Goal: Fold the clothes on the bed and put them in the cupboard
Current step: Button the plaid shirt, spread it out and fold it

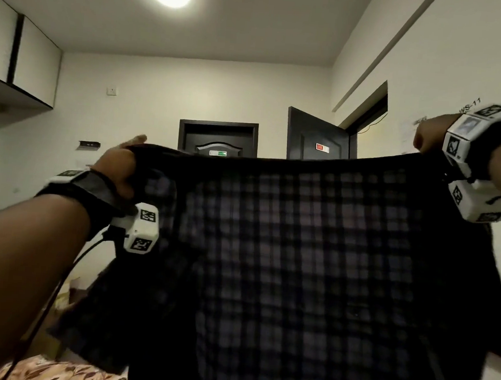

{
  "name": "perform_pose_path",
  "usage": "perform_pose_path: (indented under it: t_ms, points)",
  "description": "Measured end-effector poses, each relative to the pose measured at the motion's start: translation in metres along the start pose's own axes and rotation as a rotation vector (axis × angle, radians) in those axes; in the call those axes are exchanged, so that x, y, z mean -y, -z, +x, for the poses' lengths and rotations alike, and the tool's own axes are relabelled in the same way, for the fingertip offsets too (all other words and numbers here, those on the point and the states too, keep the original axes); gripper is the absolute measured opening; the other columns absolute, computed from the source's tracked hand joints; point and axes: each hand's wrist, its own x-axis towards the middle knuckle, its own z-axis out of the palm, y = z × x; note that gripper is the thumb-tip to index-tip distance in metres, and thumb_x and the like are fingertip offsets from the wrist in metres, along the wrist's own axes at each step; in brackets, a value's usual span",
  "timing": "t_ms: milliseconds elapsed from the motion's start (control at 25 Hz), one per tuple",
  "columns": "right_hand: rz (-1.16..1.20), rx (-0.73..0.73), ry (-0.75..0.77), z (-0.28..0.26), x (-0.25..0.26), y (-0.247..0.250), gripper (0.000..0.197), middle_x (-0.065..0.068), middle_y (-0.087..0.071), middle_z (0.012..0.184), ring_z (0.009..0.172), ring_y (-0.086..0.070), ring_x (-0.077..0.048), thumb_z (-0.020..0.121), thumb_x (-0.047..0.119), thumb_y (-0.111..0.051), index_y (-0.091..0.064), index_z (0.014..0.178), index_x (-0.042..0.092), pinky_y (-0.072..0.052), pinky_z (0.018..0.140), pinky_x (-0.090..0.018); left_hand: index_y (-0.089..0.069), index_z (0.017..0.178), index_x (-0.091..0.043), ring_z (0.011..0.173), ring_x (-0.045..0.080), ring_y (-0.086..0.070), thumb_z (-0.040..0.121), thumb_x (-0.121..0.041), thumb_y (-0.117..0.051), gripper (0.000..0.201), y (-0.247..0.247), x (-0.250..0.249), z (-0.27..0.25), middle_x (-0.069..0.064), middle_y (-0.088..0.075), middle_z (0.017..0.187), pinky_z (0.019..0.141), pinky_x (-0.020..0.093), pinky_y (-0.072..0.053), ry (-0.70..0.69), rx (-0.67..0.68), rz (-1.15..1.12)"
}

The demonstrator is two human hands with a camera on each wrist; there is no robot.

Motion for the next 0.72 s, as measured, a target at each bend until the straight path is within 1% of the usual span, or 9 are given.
perform_pose_path:
  t_ms: [40, 120, 200, 360, 400, 480, 560, 640, 720]
  points:
    - [-0.011, 0.006, 0.020, -0.001, -0.003, 0.005, 0.036, -0.007, -0.052, 0.073, 0.074, -0.049, -0.026, 0.086, 0.009, -0.066, -0.044, 0.059, 0.021, -0.046, 0.071, -0.029, -0.044, 0.145, -0.022, 0.073, 0.023, -0.071, 0.086, -0.019, -0.065, 0.063, -0.004, -0.009, 0.006, 0.011, -0.068, 0.099, 0.074, 0.039, -0.056, -0.079, -0.105, 0.002]
    - [-0.014, -0.029, 0.041, -0.005, -0.008, 0.023, 0.038, -0.010, -0.045, 0.061, 0.059, -0.043, -0.024, 0.083, 0.003, -0.065, -0.043, 0.054, 0.012, -0.035, 0.057, -0.024, -0.032, 0.149, -0.034, 0.110, 0.025, -0.063, 0.065, -0.026, -0.076, 0.095, -0.002, -0.028, 0.017, 0.008, -0.059, 0.129, 0.100, 0.044, -0.047, -0.273, -0.129, 0.292]
    - [0.014, -0.082, 0.039, -0.010, -0.009, 0.038, 0.039, -0.011, -0.041, 0.054, 0.052, -0.036, -0.022, 0.079, -0.001, -0.064, -0.042, 0.049, 0.008, -0.026, 0.052, -0.025, -0.023, 0.151, -0.039, 0.130, 0.024, -0.047, 0.062, -0.034, -0.072, 0.101, 0.006, -0.040, 0.024, 0.007, -0.044, 0.147, 0.113, 0.042, -0.035, -0.386, -0.200, 0.604]
    - [0.060, -0.087, 0.100, -0.008, -0.008, 0.048, 0.048, -0.002, -0.040, 0.039, 0.051, -0.035, -0.021, 0.080, -0.005, -0.064, -0.042, 0.041, 0.012, -0.025, 0.054, -0.030, -0.017, 0.155, -0.026, 0.140, 0.022, -0.034, 0.080, -0.017, -0.078, 0.098, 0.019, -0.059, 0.020, 0.009, -0.033, 0.154, 0.111, 0.018, -0.022, -0.479, -0.277, 0.726]
    - [0.059, -0.067, 0.123, -0.007, -0.006, 0.046, 0.051, 0.002, -0.039, 0.033, 0.051, -0.035, -0.021, 0.080, -0.006, -0.063, -0.042, 0.037, 0.013, -0.027, 0.055, -0.032, -0.017, 0.155, -0.026, 0.141, 0.022, -0.034, 0.078, -0.018, -0.080, 0.100, 0.024, -0.059, 0.020, 0.009, -0.032, 0.155, 0.110, 0.018, -0.022, -0.466, -0.279, 0.752]
    - [0.093, -0.046, 0.138, -0.002, 0.002, 0.037, 0.058, 0.006, -0.037, 0.026, 0.052, -0.036, -0.021, 0.080, -0.008, -0.063, -0.042, 0.032, 0.017, -0.029, 0.057, -0.034, -0.019, 0.155, -0.028, 0.139, 0.024, -0.038, 0.066, -0.032, -0.083, 0.109, 0.032, -0.053, 0.017, 0.009, -0.037, 0.153, 0.115, 0.028, -0.027, -0.455, -0.262, 0.804]
    - [0.137, -0.001, 0.133, 0.001, 0.015, 0.022, 0.049, 0.007, -0.040, 0.027, 0.055, -0.038, -0.021, 0.083, -0.009, -0.062, -0.050, 0.039, 0.011, -0.031, 0.058, -0.031, -0.023, 0.153, -0.030, 0.135, 0.024, -0.043, 0.055, -0.045, -0.075, 0.112, 0.040, -0.034, 0.020, 0.008, -0.042, 0.149, 0.114, 0.031, -0.031, -0.445, -0.259, 0.838]
    - [0.201, 0.046, 0.107, 0.008, 0.029, -0.003, 0.033, 0.004, -0.045, 0.033, 0.061, -0.042, -0.024, 0.085, -0.009, -0.060, -0.059, 0.054, 0.001, -0.035, 0.062, -0.032, -0.029, 0.151, -0.027, 0.131, 0.021, -0.047, 0.053, -0.044, -0.067, 0.107, 0.042, -0.009, 0.022, 0.009, -0.045, 0.146, 0.108, 0.022, -0.032, -0.415, -0.232, 0.820]
    - [0.160, 0.150, 0.117, 0.018, 0.049, -0.058, 0.041, 0.005, -0.042, 0.029, 0.056, -0.039, -0.023, 0.086, -0.009, -0.059, -0.052, 0.047, 0.004, -0.031, 0.057, -0.031, -0.034, 0.149, -0.023, 0.127, 0.018, -0.048, 0.059, -0.036, -0.062, 0.095, 0.043, 0.042, 0.025, 0.009, -0.047, 0.144, 0.103, 0.015, -0.029, -0.358, -0.212, 0.873]
